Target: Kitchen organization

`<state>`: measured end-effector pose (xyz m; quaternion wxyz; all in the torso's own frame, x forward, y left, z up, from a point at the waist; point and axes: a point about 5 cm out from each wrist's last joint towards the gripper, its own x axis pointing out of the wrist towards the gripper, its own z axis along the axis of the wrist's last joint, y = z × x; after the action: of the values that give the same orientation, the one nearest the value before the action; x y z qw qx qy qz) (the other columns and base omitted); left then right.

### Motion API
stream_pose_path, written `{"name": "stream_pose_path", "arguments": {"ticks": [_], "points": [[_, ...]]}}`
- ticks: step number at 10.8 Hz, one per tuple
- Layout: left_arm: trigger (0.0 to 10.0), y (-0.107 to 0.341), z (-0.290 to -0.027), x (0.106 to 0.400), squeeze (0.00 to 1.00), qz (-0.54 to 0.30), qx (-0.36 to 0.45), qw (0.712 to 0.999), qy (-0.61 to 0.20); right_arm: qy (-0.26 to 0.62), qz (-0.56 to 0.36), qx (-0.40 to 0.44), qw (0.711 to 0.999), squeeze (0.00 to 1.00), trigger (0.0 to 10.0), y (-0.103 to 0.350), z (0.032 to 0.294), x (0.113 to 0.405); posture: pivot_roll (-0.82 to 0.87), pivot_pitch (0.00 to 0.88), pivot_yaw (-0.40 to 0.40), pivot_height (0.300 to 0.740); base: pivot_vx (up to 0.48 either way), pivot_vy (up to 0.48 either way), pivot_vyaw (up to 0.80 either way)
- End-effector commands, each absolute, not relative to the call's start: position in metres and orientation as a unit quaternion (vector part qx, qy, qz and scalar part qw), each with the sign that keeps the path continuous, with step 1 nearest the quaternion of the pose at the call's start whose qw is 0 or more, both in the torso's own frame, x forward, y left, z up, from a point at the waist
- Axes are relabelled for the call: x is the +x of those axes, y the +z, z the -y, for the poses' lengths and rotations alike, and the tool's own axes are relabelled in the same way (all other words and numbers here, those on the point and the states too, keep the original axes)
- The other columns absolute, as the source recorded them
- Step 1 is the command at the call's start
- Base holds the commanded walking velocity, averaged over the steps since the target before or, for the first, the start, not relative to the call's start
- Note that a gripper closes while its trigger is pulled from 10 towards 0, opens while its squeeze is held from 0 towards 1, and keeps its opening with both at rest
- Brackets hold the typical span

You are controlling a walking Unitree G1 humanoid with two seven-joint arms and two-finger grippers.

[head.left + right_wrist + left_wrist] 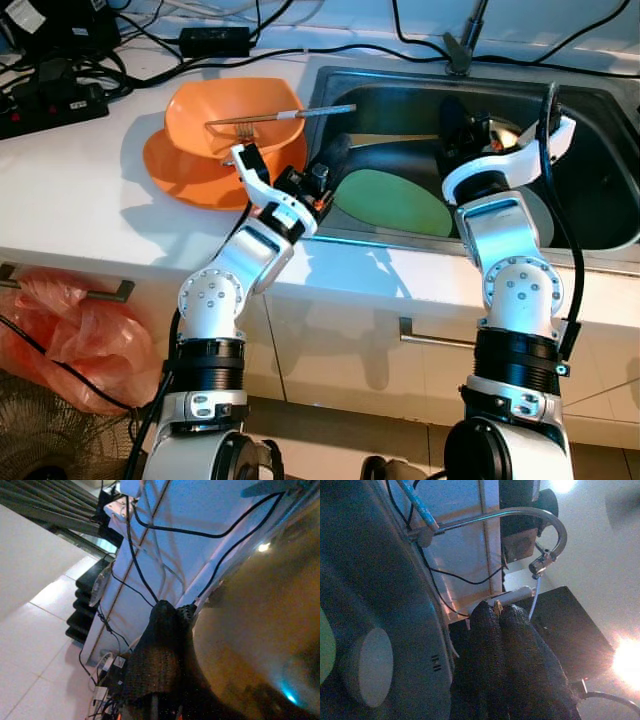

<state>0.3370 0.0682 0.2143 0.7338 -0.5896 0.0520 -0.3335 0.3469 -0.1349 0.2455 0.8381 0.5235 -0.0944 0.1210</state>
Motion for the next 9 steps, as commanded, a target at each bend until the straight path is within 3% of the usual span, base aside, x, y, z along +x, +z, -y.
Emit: {"name": "stream_pose_path", "arguments": {"ticks": [1,2,3,6,7,9], "points": [[10.0,0.197,-0.067,0.339,1.00,-0.075,-0.579,0.756,-0.296,0.113,0.133,0.527,0.832,0.00,0.0,0.263,0.141,0.348,0.07,0.129,0.024,0.740,0.000,0.000,0.00],[10.0,0.196,-0.067,0.339,1.00,-0.077,-0.568,0.765,-0.294,0.109,0.132,0.528,0.832,0.00,0.0,0.262,0.142,0.349,0.07,0.129,0.022,0.740,0.000,0.000,0.00],[10.0,0.195,-0.060,0.333,1.00,-0.093,-0.493,0.802,-0.325,0.076,0.136,0.519,0.841,0.00,0.0,0.260,0.150,0.352,0.07,0.131,0.021,0.740,0.000,0.000,0.00],[10.0,0.204,-0.060,0.331,1.00,-0.073,-0.437,0.828,-0.344,0.033,0.144,0.494,0.857,0.00,0.0,0.258,0.163,0.358,0.08,0.134,0.020,0.740,0.000,0.000,0.00],[10.0,0.212,-0.063,0.332,1.00,-0.050,-0.367,0.859,-0.354,0.013,0.151,0.417,0.896,0.00,0.0,0.258,0.172,0.361,0.09,0.136,0.018,0.740,0.000,0.000,0.00],[10.0,0.215,-0.061,0.330,1.00,-0.027,-0.245,0.900,-0.361,-0.014,0.133,0.324,0.937,0.00,0.0,0.247,0.186,0.369,0.09,0.137,0.016,0.740,0.000,0.000,0.00]]}}
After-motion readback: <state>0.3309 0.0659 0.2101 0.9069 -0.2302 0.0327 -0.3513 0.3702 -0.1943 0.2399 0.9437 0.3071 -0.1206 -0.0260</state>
